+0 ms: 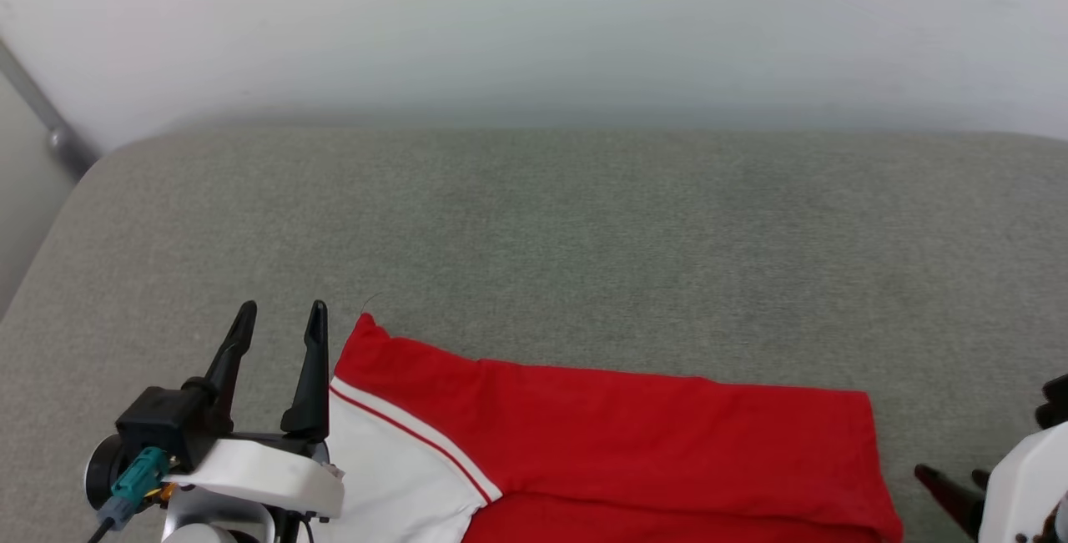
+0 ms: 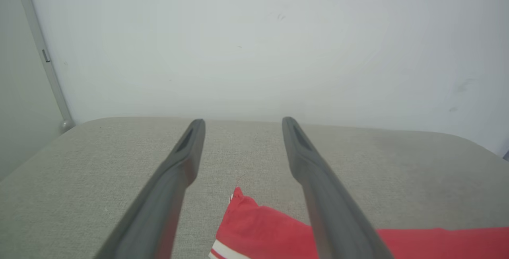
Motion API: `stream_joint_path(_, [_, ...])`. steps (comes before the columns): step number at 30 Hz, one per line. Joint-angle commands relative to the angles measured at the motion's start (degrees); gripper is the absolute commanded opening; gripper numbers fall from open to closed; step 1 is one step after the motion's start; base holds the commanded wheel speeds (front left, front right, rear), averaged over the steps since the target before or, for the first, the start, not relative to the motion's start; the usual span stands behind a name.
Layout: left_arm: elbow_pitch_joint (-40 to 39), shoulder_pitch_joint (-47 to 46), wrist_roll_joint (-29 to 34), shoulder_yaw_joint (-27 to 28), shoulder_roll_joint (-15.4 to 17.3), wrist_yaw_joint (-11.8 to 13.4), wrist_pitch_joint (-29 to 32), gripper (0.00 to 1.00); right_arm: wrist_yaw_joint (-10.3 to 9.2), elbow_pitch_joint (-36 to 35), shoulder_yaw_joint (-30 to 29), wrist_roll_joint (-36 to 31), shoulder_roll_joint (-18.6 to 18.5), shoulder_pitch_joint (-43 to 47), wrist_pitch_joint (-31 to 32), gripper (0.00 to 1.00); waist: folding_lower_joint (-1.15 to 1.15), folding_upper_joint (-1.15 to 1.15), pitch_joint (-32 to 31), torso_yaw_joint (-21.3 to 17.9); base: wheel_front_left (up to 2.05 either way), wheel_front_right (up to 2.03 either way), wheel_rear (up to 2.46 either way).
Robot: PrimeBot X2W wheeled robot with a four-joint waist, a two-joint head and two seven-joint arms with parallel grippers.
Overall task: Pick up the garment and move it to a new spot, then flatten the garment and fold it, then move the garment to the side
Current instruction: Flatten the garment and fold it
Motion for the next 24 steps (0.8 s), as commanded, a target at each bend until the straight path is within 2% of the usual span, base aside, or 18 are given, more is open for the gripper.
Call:
stream_joint_path(1, [-0.2, -0.7, 1.4, -0.2, -0.1, 0.5, -0.3, 1.00, -0.02, 0.7, 0.4, 0.2, 0.4, 0.1, 0.5, 1.00, 0.00, 0.00, 0.9, 1.1, 0.00, 0.00, 0.00])
stream_joint_path(8, [-1.6, -2.3, 3.4, -0.2, -1.6, -0.2, -0.8, 1.00, -0.02, 7.5, 2.6, 1.4, 2.7, -2.5, -0.4, 1.00, 0.00, 0.00, 4.4, 3.7, 0.00, 0.00, 0.00])
stream_joint_path(15, [-1.7, -3.3, 4.1, 0.5, -2.5, -1.0, -1.0, 1.00, -0.02, 15.3, 7.0, 4.3, 3.0, -3.8, -1.2, 1.00, 0.00, 0.00, 6.6, 4.4, 0.00, 0.00, 0.00])
stream_joint_path(16, [-1.7, -3.4, 4.3, 0.7, -2.6, -1.1, -1.0, 1.00, -0.02, 16.1, 7.6, 4.9, 3.0, -3.8, -1.2, 0.92, 0.00, 0.00, 6.7, 4.3, 0.00, 0.00, 0.00])
stream_joint_path(17, [-1.6, -3.5, 4.5, 0.7, -2.6, -1.1, -1.0, 1.00, -0.02, 16.5, 8.2, 5.3, 2.9, -3.9, -1.2, 0.36, 0.00, 0.00, 6.8, 4.3, 0.00, 0.00, 0.00])
stream_joint_path(18, [-1.5, -3.5, 4.5, 0.9, -2.6, -1.2, -1.0, 1.00, -0.02, 16.7, 8.8, 5.7, 2.7, -4.1, -1.5, 0.06, 0.00, 0.00, 6.8, 4.2, 0.00, 0.00, 0.00])
stream_joint_path(19, [-1.4, -3.5, 4.8, 1.0, -2.6, -1.2, -1.0, 1.00, -0.02, 16.9, 9.2, 6.1, 2.5, -4.3, -1.7, 0.00, 0.00, 0.00, 6.7, 4.1, 0.00, 0.00, 0.00])
stream_joint_path(24, [-0.6, -2.3, 5.1, 1.3, -2.4, -0.9, -1.1, 1.00, -0.02, 15.0, 10.9, 7.0, -0.3, -5.6, -3.3, 0.00, 0.00, 0.00, 5.1, 3.3, 0.00, 0.00, 0.00])
